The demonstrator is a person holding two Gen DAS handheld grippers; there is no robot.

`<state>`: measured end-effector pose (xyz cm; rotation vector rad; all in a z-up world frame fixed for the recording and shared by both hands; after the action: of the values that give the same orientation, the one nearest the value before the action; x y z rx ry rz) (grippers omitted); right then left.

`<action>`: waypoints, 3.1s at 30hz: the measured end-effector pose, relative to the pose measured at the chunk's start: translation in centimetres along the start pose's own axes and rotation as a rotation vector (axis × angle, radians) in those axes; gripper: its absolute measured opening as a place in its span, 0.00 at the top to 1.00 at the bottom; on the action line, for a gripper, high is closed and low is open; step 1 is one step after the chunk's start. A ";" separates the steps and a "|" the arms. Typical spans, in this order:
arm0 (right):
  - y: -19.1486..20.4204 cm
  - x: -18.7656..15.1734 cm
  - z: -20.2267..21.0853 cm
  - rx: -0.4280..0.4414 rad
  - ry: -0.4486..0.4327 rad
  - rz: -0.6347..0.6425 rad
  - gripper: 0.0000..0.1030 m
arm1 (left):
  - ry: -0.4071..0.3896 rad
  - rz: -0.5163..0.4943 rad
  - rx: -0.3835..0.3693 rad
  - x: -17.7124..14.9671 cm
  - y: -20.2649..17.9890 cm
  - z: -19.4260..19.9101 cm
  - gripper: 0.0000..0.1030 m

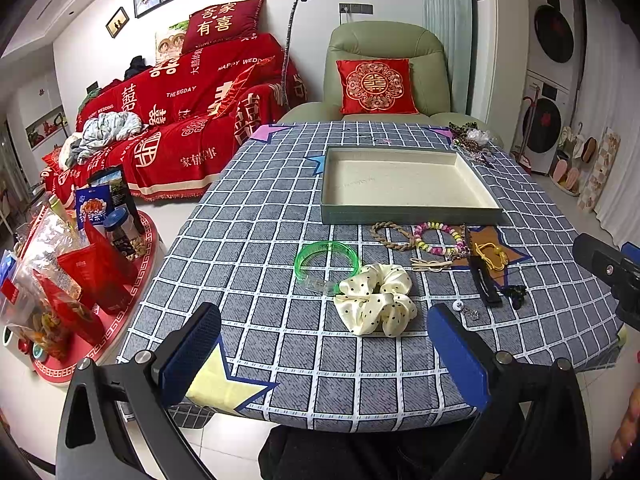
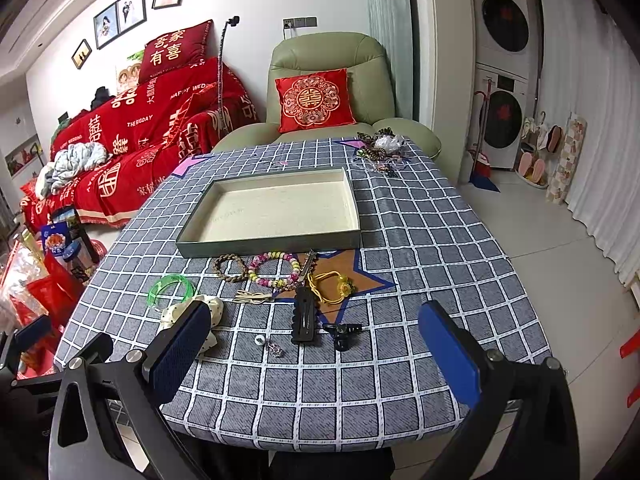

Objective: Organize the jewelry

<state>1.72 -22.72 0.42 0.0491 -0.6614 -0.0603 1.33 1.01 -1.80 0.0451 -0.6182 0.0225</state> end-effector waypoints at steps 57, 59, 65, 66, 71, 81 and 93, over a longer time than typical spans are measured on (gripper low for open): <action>-5.7 -1.0 -11.1 0.028 0.317 0.000 0.02 | 0.276 0.041 -0.224 0.5 -1.1 -9.5 0.00; -5.6 -0.8 -12.1 0.034 0.341 0.019 0.08 | 0.280 0.033 -0.232 0.9 -1.7 -10.0 0.05; -4.3 -0.7 -13.7 0.054 0.379 0.054 0.24 | 0.303 0.012 -0.222 1.4 -3.1 -11.4 0.15; -4.1 -0.8 -14.0 0.059 0.389 0.052 0.28 | 0.308 0.006 -0.219 1.5 -3.3 -11.7 0.16; -3.4 -1.0 -14.9 0.058 0.399 0.041 0.36 | 0.309 -0.002 -0.206 1.5 -4.0 -12.3 0.16; -3.1 -1.3 -14.6 0.027 0.377 0.033 0.77 | 0.307 -0.013 -0.190 1.3 -4.3 -12.8 0.52; -4.0 -1.4 -12.7 0.088 0.346 -0.002 0.82 | 0.237 -0.056 -0.249 1.0 -3.8 -10.0 0.74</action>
<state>8.23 -26.31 -10.70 0.1416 -0.3175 -0.0234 8.01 -2.25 -9.48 -0.1794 -0.3789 -0.1017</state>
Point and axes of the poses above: each gripper's, at about its wrist camera, not at the fingertips, and z roughly against the way its jaws point, y to its left, x to its top, the point moved 2 cm from there along -z, roughly the way its jaws point, and after that the axes turned 12 degrees about y, right-handed, at the moved point
